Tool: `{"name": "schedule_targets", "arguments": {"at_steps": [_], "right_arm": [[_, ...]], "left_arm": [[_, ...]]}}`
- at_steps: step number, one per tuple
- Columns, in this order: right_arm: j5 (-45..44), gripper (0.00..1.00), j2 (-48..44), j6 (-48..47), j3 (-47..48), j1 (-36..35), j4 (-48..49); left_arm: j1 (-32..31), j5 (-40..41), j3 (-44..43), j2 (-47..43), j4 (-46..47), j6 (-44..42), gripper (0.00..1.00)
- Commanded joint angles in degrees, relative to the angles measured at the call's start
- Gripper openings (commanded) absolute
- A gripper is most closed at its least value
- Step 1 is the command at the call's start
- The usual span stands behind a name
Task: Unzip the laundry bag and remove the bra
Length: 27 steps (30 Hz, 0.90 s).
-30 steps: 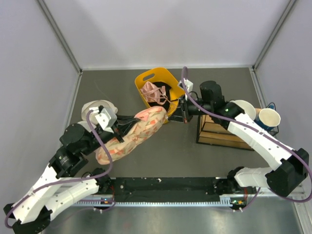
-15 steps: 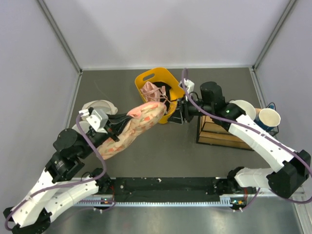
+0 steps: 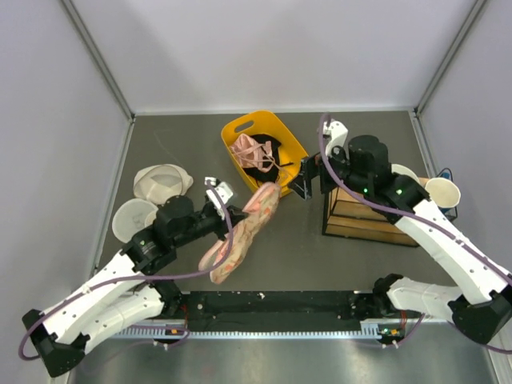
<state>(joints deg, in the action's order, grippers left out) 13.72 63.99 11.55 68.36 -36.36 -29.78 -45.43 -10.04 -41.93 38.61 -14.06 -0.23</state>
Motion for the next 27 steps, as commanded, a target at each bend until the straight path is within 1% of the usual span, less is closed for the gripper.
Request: {"name": "schedule_targets", "arguments": {"at_steps": [1, 5, 9, 10, 13, 14, 15, 16, 17, 18, 21, 27], "right_arm": [[-9.05, 0.99, -3.51, -1.27, 2.4, -0.29, 0.6], [-12.13, 0.99, -5.44, -0.83, 1.34, -0.29, 0.6], [-12.92, 0.99, -6.24, 0.14, -0.41, -0.2, 0.69], [-13.01, 0.99, -6.24, 0.4, -0.59, -0.29, 0.69], [-12.93, 0.99, -6.68, 1.19, -1.21, -0.38, 0.69], [-13.01, 0.99, -6.77, 1.37, -1.38, -0.29, 0.69], [-13.19, 0.99, -6.86, 1.37, -1.56, -0.29, 0.69], [-13.27, 0.99, -6.94, 1.28, -1.65, -0.29, 0.6], [-13.1, 0.99, -7.03, 1.28, -1.74, -0.2, 0.51], [-13.19, 0.99, -7.03, 1.28, -1.74, -0.29, 0.6], [-13.01, 0.99, -7.03, 1.19, -1.91, -0.2, 0.69], [-12.4, 0.99, -6.95, 1.46, -2.44, -0.2, 0.69]], "left_arm": [[-0.19, -2.61, -0.08, 2.08, 3.78, -1.18, 0.0], [-2.55, 0.81, -0.17, 5.41, 3.87, -1.97, 0.0], [-6.94, 3.71, 0.88, 9.46, 7.73, 0.05, 0.0], [-7.3, 2.76, 1.24, 10.42, 9.48, 2.66, 0.0], [-8.45, 1.7, 1.94, 14.03, 12.03, 6.46, 0.0], [-8.71, 1.26, 1.77, 15.78, 12.48, 7.51, 0.12], [-8.71, 0.73, 0.98, 16.75, 12.57, 9.44, 0.31], [-8.71, -0.49, 0.19, 17.63, 11.0, 9.63, 0.48], [-8.71, -0.33, -0.6, 18.94, 9.68, 9.72, 0.62], [-8.71, 0.19, -1.56, 19.39, 8.37, 9.55, 0.73], [-8.71, 2.13, -3.59, 18.44, 4.05, 7.36, 0.79], [-8.71, 3.1, -2.37, 13.87, -1.05, 6.21, 0.8]]}}
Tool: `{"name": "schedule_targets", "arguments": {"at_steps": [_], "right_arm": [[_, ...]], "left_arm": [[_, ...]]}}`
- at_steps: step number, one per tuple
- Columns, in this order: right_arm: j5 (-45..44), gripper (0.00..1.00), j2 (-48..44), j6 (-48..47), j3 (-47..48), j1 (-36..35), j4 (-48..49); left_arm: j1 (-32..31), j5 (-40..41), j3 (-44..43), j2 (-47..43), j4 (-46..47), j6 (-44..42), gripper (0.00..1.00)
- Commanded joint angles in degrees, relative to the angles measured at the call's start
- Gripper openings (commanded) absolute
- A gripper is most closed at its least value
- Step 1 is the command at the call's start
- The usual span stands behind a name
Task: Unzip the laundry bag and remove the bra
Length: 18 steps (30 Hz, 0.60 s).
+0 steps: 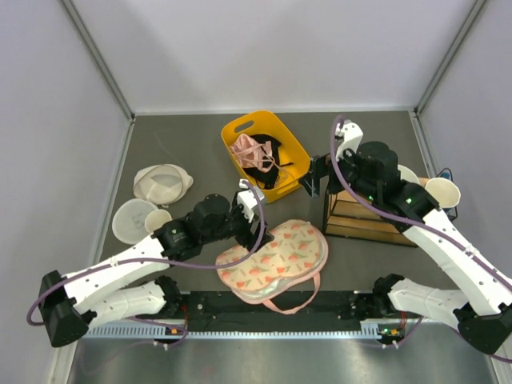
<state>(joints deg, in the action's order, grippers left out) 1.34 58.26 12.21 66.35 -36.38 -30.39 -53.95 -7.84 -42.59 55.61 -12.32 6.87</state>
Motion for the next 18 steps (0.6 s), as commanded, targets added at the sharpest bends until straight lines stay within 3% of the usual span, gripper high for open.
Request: {"name": "schedule_targets", "arguments": {"at_steps": [1, 5, 9, 14, 18], "right_arm": [[0.24, 0.99, -1.13, 0.8, -0.52, -0.18, 1.3], [1.03, 0.99, -0.96, 1.15, -0.69, -0.27, 1.21], [1.2, 0.99, -0.43, 1.41, -0.78, -0.27, 1.3], [1.82, 0.99, 0.54, 2.03, -0.25, -0.18, 1.3], [1.82, 0.99, 0.54, 2.21, -0.6, -0.27, 1.3]], "left_arm": [[-0.19, 0.54, -1.53, -4.28, -3.76, -0.64, 0.8], [-1.32, -3.58, 0.05, -6.92, -6.22, 1.12, 0.77], [-8.43, 3.25, 1.89, -6.14, -7.54, 1.91, 0.73], [-18.1, 16.61, 0.93, 1.42, -11.93, 3.31, 0.7], [-20.31, 20.31, -0.12, 2.65, -11.51, 4.73, 0.67]]}}
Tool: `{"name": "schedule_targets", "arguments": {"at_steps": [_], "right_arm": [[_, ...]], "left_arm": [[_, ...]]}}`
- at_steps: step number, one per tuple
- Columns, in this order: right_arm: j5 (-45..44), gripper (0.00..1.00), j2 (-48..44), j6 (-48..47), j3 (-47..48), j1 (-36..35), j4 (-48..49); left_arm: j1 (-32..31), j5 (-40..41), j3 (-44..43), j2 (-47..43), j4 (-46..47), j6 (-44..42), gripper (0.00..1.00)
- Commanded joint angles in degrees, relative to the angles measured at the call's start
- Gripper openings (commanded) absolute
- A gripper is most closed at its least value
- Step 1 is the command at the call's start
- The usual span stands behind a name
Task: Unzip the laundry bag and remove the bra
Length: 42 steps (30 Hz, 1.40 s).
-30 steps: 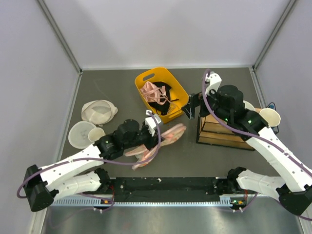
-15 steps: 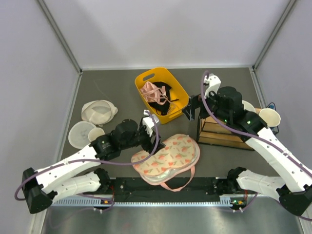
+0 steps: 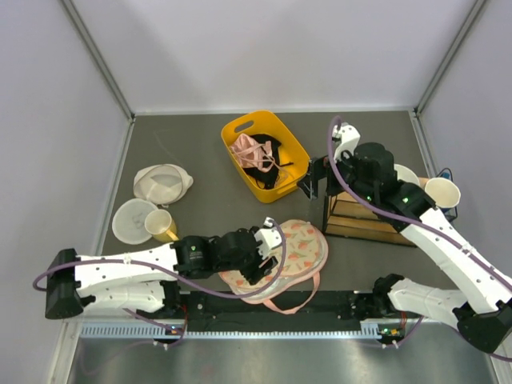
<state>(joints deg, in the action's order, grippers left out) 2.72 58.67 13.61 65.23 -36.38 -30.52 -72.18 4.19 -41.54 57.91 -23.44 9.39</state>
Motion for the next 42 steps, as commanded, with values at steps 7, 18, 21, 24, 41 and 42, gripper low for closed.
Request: {"name": "schedule_targets", "arguments": {"at_steps": [7, 18, 21, 24, 41, 42], "right_arm": [[0.88, 0.99, 0.48, 1.69, 0.69, -0.18, 1.43], [0.35, 0.99, -1.28, 1.77, -0.37, -0.27, 1.17], [0.27, 0.99, -1.98, 1.86, -0.54, -0.27, 1.08], [0.0, 0.99, -2.34, 1.95, -0.72, -0.27, 0.9], [0.71, 0.99, -4.09, 2.48, -1.51, -0.27, 0.38], [0.71, 0.99, -4.27, 2.48, -1.6, -0.27, 0.38]], "left_arm": [[-8.85, 12.68, -7.15, 14.13, 3.49, 4.85, 0.54], [-13.42, 17.08, -12.95, 25.41, 5.51, 5.91, 0.49], [-14.21, 16.55, -14.27, 27.78, 5.51, 5.03, 0.5], [-14.83, 17.78, -14.27, 29.45, 5.42, 5.55, 0.5], [-15.88, 28.69, -14.62, 34.38, 3.75, 7.31, 0.13], [-15.88, 28.6, -14.62, 34.29, 3.58, 7.4, 0.02]]}}
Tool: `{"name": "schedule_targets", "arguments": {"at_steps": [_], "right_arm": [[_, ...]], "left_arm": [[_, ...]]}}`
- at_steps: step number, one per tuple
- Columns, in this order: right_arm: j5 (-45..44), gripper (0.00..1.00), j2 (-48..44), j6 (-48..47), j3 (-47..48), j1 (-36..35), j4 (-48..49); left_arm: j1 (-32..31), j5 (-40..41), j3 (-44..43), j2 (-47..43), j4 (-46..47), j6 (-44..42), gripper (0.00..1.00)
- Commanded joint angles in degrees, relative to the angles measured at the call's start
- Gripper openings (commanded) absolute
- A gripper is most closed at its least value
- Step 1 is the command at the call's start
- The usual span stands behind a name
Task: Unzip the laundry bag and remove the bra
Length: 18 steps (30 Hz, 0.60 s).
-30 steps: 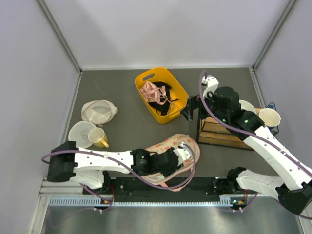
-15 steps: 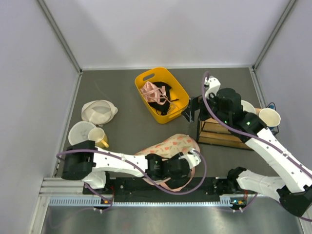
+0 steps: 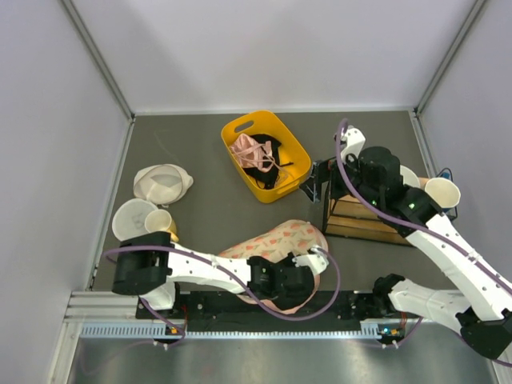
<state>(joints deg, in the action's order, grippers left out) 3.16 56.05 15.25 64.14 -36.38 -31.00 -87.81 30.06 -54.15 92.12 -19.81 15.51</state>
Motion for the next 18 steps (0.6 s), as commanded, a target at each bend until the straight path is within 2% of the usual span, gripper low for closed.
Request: {"name": "schedule_targets", "arguments": {"at_steps": [1, 5, 12, 18], "right_arm": [[0.27, 0.99, -1.65, 0.84, -0.51, -0.18, 0.77], [0.18, 0.99, -1.82, 0.75, -0.24, -0.18, 0.68], [0.62, 0.99, -1.03, 0.49, 0.11, -0.27, 0.77], [2.72, 0.99, -0.51, 0.23, -1.29, -0.27, 0.77]], "left_arm": [[-0.34, 2.63, -2.01, -0.18, -0.31, 1.37, 0.0], [-0.26, 2.02, -3.41, -3.6, -4.43, 1.98, 0.0], [0.44, 3.26, -0.7, -18.52, -6.64, 0.75, 0.0], [9.83, -6.58, 1.94, -27.06, -4.71, 1.54, 0.0]]}}
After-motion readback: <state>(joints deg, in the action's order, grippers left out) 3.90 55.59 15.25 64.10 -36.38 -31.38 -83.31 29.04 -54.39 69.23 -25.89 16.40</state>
